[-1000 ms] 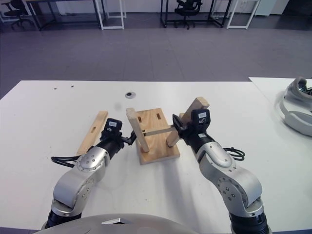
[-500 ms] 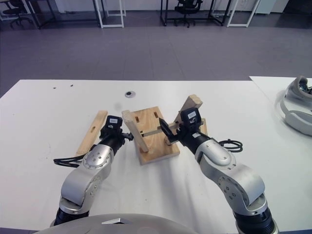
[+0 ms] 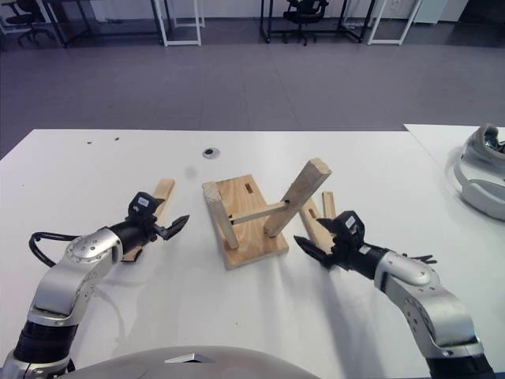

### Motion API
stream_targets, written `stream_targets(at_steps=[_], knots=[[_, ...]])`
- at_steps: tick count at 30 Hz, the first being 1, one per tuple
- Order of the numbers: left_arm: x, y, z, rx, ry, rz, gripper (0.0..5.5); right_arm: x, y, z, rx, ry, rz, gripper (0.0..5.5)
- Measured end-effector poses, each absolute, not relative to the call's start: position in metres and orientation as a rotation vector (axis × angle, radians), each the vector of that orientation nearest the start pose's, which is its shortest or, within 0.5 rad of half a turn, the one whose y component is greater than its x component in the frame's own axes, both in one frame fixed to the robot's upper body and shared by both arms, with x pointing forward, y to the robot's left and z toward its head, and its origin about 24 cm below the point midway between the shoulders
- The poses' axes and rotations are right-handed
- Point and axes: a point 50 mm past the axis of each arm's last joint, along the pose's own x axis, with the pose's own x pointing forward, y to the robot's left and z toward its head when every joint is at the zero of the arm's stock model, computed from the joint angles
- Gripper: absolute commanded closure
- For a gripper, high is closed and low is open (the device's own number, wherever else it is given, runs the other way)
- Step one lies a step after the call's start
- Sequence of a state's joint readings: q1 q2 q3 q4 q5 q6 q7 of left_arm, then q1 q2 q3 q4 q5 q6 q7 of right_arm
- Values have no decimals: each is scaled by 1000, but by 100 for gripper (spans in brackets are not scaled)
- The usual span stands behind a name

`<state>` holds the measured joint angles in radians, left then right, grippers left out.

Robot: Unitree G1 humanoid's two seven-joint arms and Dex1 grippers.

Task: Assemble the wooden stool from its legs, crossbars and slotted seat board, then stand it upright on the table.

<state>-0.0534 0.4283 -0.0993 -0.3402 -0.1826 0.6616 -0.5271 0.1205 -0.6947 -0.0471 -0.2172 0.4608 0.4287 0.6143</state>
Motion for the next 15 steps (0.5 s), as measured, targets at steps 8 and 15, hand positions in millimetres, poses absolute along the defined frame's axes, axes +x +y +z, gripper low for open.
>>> stream_targets(at_steps=[8,15], knots=[[284,151,40,369,529,-938,123,235,-189,35,-459,418,1009,137],[293,166,61,156,361,-1050,123,206,-142,53,-363,326,1325,137]])
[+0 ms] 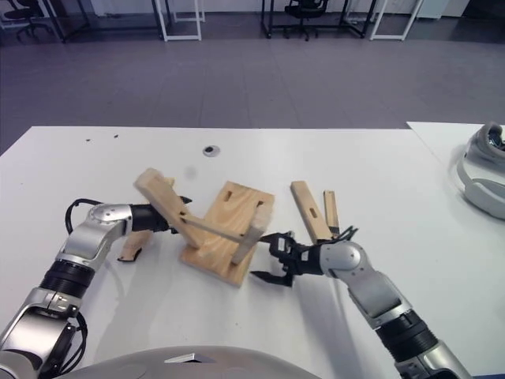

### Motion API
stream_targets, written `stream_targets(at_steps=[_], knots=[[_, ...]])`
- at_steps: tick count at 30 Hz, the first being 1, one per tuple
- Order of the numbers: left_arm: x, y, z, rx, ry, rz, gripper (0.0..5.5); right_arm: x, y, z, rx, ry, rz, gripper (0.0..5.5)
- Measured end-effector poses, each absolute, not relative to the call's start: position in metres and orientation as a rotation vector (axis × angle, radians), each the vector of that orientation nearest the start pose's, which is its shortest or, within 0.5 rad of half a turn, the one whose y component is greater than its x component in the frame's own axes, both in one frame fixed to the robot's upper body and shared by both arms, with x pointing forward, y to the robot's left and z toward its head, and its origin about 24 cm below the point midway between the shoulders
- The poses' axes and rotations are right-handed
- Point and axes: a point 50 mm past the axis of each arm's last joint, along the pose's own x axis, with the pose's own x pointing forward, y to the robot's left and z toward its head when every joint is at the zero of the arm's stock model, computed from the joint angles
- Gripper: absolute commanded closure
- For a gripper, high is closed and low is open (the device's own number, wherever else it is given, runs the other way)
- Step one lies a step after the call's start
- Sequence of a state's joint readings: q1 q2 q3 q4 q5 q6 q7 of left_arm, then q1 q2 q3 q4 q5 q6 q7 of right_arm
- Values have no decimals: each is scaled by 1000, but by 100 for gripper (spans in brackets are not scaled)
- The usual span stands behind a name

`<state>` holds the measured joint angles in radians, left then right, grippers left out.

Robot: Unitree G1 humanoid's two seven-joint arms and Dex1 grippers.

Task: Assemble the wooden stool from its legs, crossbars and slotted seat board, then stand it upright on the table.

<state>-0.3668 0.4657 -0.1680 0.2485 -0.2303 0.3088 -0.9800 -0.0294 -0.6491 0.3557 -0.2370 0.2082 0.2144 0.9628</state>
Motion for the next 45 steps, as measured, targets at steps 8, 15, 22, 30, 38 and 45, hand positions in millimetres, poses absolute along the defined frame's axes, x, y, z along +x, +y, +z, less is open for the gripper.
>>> stream_targets(at_steps=[8,15,22,30,38,45], knots=[[260,243,85,243,352,-961,123,271,-232,78,-533,334,942,137],[204,233,78,375,596,-1211,123,353,-186,48,-489,271,627,137],[221,188,46,568,491,-1290,123,370,-137,49,-625,311,807,137],[292,191,33,408,353,-823,123,330,-207,54,-546,365,1206,137],[286,204,30,370,316,-744,123,328,-224,40,-350,346,918,137],[277,177,38,461,309,-887,123,361,-234,69,-215,238,550,137]])
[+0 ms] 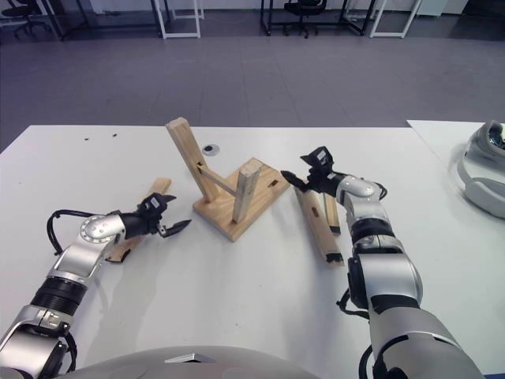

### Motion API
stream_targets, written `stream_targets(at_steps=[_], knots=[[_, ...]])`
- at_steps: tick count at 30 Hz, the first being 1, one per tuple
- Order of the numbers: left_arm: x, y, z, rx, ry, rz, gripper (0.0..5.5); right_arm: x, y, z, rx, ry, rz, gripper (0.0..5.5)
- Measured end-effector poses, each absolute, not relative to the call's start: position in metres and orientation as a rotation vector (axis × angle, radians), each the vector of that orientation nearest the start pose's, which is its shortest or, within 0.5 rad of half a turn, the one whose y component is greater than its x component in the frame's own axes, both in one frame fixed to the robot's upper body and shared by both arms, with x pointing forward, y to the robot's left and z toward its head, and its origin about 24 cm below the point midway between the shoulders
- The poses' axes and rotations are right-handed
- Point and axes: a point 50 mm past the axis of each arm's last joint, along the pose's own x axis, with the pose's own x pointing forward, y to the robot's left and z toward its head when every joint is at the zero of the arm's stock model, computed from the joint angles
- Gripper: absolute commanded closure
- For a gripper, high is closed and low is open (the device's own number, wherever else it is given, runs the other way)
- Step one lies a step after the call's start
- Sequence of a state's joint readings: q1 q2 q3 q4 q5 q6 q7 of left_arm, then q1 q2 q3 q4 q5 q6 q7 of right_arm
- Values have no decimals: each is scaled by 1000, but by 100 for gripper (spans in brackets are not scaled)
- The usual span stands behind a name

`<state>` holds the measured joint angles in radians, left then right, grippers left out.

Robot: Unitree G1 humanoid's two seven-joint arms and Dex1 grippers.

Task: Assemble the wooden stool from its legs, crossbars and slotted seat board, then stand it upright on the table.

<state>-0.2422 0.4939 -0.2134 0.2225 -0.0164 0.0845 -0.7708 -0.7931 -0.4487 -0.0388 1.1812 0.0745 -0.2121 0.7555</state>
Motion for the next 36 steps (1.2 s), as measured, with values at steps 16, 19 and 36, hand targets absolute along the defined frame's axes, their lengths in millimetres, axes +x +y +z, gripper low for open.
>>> stream_targets(at_steps=[16,19,36], knots=[[262,157,42,547,325,-951,123,377,-190,54,-443,358,460,137],[260,158,43,549,335,-947,123,378,-189,56,-582,381,517,137],[254,178,52,608,375,-901,123,348,-185,73,-717,506,1208,137]])
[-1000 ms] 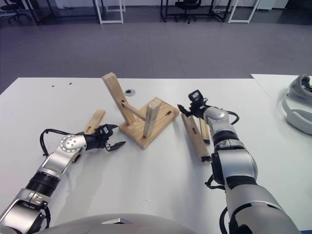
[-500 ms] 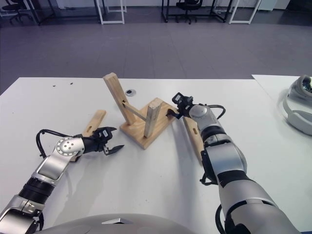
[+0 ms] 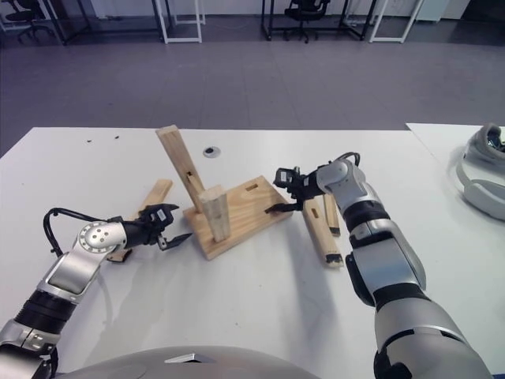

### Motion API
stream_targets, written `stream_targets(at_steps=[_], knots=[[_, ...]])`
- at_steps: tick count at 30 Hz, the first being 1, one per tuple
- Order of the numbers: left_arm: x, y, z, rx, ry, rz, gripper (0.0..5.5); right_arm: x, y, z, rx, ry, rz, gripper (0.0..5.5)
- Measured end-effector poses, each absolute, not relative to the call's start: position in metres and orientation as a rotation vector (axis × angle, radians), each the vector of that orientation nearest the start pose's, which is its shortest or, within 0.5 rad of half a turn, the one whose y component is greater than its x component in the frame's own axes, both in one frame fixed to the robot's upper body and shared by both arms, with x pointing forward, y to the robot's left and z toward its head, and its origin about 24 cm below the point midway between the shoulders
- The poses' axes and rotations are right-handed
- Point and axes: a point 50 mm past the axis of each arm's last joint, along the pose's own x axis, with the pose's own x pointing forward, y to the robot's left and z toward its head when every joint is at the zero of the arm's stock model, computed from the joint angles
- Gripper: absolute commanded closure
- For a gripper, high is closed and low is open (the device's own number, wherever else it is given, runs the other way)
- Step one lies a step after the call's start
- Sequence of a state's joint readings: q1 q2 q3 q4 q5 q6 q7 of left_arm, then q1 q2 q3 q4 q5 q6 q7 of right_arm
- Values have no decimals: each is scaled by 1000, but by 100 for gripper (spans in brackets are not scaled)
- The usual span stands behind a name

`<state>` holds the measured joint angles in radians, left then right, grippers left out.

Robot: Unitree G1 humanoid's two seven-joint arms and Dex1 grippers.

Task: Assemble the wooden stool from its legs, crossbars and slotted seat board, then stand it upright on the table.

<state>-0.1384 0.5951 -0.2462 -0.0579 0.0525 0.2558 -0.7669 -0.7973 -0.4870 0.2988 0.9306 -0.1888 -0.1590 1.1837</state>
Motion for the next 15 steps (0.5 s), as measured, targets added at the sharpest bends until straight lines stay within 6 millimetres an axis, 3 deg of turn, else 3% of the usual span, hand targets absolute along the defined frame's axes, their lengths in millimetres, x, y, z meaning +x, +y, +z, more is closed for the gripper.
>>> stream_targets(at_steps=[4,6,8,10,12,15], knots=[[253,181,50,611,385,-899,123,343,-191,83,-467,441,1128,137],[253,182,50,613,387,-898,123,349,-208,106,-406,362,1020,137],[252,184,50,619,393,-894,123,352,-221,108,-370,339,890,137],[252,185,50,623,388,-895,123,353,-230,85,-458,402,755,137],[252,185,49,623,388,-896,123,344,-228,47,-557,493,720,137],[256,181,45,621,386,-909,123,338,-222,39,-592,434,766,137]])
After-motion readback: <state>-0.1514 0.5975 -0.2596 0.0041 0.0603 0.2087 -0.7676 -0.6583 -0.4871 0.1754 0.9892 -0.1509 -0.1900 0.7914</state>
